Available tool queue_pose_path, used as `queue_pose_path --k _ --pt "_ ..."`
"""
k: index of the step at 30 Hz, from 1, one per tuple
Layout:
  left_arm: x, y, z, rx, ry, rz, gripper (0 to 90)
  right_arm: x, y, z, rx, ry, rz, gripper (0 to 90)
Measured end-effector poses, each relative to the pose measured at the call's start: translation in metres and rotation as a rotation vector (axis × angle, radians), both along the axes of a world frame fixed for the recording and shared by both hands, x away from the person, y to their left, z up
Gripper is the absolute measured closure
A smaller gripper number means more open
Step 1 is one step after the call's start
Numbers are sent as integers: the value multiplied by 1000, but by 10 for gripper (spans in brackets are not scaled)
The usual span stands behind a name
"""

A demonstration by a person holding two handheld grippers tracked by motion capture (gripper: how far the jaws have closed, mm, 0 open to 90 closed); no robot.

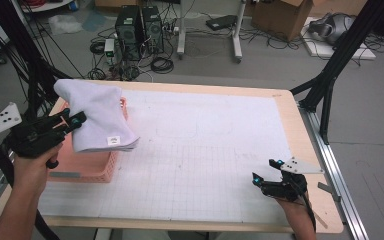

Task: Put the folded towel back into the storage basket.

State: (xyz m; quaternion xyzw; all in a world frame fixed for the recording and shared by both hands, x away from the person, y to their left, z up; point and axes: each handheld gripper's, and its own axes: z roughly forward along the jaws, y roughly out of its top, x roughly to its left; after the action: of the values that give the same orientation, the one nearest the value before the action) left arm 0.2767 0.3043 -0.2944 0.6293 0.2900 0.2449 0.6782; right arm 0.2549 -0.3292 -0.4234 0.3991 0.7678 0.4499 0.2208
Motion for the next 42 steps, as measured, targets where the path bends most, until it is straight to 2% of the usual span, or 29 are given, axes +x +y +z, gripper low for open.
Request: queue_pose_path --k 11,21,28,31,42 --pt "3 29 3 -2 1 44 722 0 1 1 5 3 -2 179" --pt "10 47 -2 9 20 67 721 0 1 0 3 6 -6 179" --pt "16 62 -12 -3 47 85 721 0 0 0 -3 4 -7 179" --pt "18 70 -22 -7 66 89 721 -1 0 0 -4 9 -10 179" --pt "30 76 -43 4 112 102 720 0 2 -1 -15 9 -7 179"
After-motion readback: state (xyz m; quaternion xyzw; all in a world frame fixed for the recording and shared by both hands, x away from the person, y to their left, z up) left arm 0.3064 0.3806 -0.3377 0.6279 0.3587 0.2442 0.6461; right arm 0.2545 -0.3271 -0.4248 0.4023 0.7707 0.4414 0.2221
